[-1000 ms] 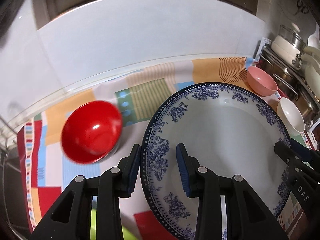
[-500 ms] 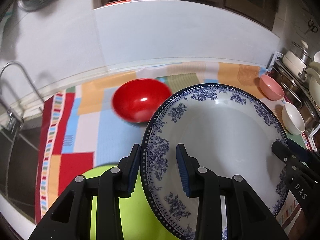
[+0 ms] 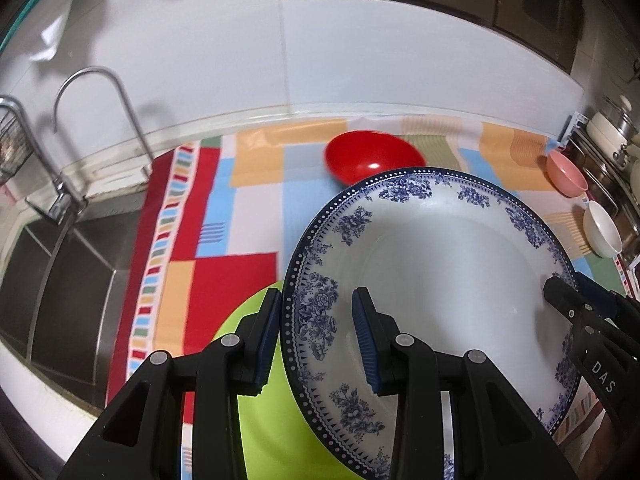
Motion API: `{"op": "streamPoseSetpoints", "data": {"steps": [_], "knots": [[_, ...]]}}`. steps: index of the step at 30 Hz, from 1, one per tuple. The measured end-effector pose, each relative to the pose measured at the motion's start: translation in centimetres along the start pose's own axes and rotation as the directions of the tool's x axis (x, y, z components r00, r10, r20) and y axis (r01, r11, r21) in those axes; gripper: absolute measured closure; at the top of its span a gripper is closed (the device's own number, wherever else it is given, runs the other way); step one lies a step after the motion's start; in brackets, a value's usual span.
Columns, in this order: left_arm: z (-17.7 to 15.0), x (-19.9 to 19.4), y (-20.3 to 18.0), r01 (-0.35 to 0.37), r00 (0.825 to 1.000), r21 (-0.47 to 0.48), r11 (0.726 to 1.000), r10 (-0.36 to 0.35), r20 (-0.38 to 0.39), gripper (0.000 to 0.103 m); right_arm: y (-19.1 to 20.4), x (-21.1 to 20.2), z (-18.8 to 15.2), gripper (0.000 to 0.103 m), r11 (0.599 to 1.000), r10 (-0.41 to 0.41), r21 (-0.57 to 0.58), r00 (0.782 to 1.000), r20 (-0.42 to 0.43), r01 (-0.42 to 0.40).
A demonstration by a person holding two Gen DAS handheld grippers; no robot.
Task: Organize plates and bowls
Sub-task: 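Carry the blue-and-white plate with both grippers toward the lime-green plate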
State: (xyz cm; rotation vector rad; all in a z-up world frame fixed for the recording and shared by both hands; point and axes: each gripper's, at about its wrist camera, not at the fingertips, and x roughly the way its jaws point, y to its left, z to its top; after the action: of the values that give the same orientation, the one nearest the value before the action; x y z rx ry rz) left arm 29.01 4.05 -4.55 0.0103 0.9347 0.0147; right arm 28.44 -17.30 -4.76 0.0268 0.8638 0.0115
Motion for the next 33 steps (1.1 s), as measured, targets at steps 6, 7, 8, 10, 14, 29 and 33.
{"op": "streamPoseSetpoints", "data": {"steps": [6, 7, 8, 10, 14, 29, 33], "knots": [[-1.2, -0.2, 2.6, -0.016, 1.000, -0.021, 1.000, 0.015, -0.016, 0.067, 3.0, -0.3, -0.9, 0.066, 0.999, 0.019, -0.029, 1.000, -0.014, -0.020], [-1.4, -0.2, 3.1, -0.019, 1.000, -0.025, 1.000, 0.018, -0.021, 0.067, 3.4, -0.2, -1.1, 0.066, 0.999, 0.023, -0.032, 1.000, -0.018, -0.023], [-1.7, -0.2, 3.5, -0.022, 0.999, -0.027, 0.999, 0.021, -0.027, 0.067, 3.9, -0.2, -1.2, 0.066, 0.999, 0.026, -0.035, 0.999, -0.024, -0.027], [-2.1, 0.1, 4.3, -0.025, 0.999, -0.033, 0.999, 0.024, -0.039, 0.067, 4.6, 0.0, -1.6, 0.066, 0.999, 0.032, -0.041, 0.999, -0.033, -0.033], [-3.0, 0.6, 5.6, -0.030, 0.997, -0.038, 0.999, 0.027, -0.065, 0.067, 6.1, 0.6, -2.3, 0.066, 0.998, 0.038, -0.051, 0.997, -0.060, -0.041], [-5.3, 3.2, 7.5, -0.005, 0.988, -0.018, 1.000, 0.002, -0.158, 0.067, 8.9, 3.1, -4.6, 0.066, 0.998, 0.022, -0.049, 0.986, -0.166, -0.031], [-5.7, 3.8, 7.8, 0.001, 0.984, -0.013, 1.000, -0.003, -0.176, 0.067, 9.1, 3.5, -5.0, 0.066, 0.999, 0.013, -0.046, 0.983, -0.182, -0.021]]}}
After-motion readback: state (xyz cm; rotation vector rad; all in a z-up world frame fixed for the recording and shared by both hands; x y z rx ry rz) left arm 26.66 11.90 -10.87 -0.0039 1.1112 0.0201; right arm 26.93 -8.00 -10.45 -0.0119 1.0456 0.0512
